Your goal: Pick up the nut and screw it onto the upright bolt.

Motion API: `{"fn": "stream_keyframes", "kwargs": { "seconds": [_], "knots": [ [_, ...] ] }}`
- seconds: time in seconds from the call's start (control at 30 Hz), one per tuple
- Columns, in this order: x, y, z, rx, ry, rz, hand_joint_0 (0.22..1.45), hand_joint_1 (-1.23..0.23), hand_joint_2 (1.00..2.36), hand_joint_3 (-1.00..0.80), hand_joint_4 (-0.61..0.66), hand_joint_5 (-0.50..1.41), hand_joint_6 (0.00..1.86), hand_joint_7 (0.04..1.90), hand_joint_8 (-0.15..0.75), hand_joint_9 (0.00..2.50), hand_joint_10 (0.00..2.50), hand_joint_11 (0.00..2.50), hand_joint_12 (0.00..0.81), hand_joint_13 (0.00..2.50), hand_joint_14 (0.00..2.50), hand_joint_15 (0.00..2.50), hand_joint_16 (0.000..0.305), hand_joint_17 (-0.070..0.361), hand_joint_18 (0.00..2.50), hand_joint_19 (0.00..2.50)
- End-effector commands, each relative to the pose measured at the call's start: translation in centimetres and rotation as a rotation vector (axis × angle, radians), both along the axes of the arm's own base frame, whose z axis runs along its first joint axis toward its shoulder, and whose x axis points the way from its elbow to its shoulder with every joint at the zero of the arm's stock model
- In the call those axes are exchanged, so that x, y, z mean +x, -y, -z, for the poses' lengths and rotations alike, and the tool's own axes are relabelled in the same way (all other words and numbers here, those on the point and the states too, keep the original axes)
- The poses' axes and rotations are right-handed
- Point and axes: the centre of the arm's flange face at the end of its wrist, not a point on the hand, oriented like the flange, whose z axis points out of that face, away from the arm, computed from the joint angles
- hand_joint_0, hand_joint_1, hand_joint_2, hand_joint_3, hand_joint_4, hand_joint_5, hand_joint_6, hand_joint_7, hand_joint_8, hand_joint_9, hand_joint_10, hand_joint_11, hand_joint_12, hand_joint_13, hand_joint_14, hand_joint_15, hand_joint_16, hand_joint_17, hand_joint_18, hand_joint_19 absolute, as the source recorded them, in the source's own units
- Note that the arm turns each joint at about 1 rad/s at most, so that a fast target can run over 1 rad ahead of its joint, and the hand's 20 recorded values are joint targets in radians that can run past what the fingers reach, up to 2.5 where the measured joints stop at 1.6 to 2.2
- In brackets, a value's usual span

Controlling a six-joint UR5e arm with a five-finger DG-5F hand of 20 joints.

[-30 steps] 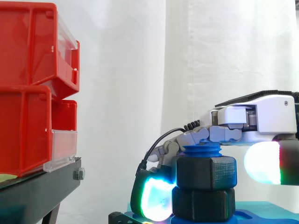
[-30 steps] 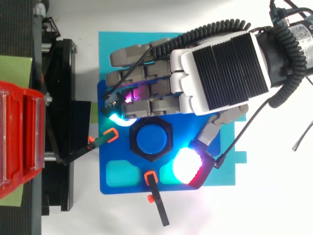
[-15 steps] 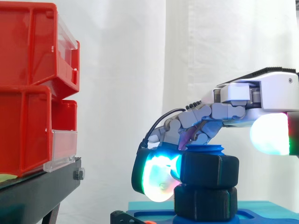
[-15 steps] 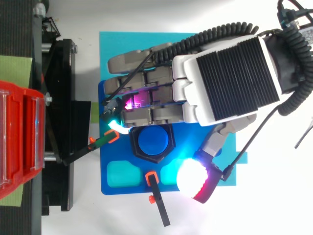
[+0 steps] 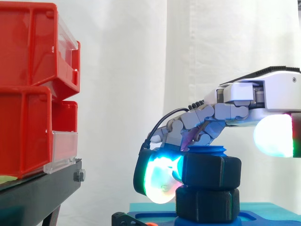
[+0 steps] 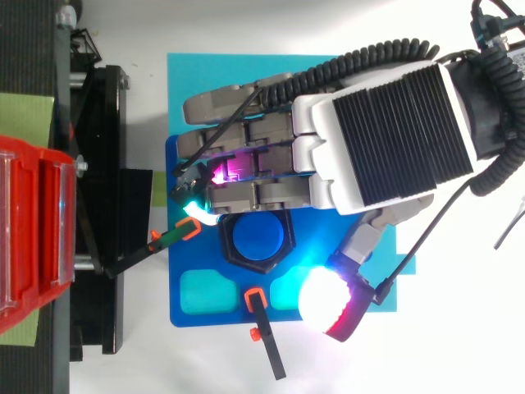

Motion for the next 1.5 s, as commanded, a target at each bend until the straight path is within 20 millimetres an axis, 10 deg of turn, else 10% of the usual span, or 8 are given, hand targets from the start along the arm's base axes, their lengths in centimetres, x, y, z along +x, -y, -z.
{"fn": "stream_keyframes", "kwargs": {
  "seconds": [0.0, 0.67, 1.47],
  "knots": [
    [0.0, 0.2, 0.0, 0.001, 0.003, 0.001, 0.43, -0.10, 1.00, -0.50, 0.25, -0.11, 0.50, 0.92, 0.243, 0.70, 0.00, 0.00, 0.284, 0.51, 0.00, 0.00, 0.041, 0.093, 0.27, 0.09],
    [-0.3, 3.7, 1.1, 0.069, 0.092, -0.015, 0.43, -0.12, 1.00, -0.50, 0.22, -0.13, 0.50, 0.82, 0.237, 0.69, 0.00, 0.00, 0.284, 0.51, 0.00, 0.00, 0.042, 0.094, 0.28, 0.08],
    [0.3, 1.1, 1.3, 0.072, 0.082, -0.016, 0.43, -0.13, 1.00, -0.50, 0.27, -0.08, 0.50, 1.05, 0.247, 0.71, 0.00, 0.00, 0.281, 0.53, 0.00, 0.00, 0.040, 0.091, 0.29, 0.10]
  ]
}}
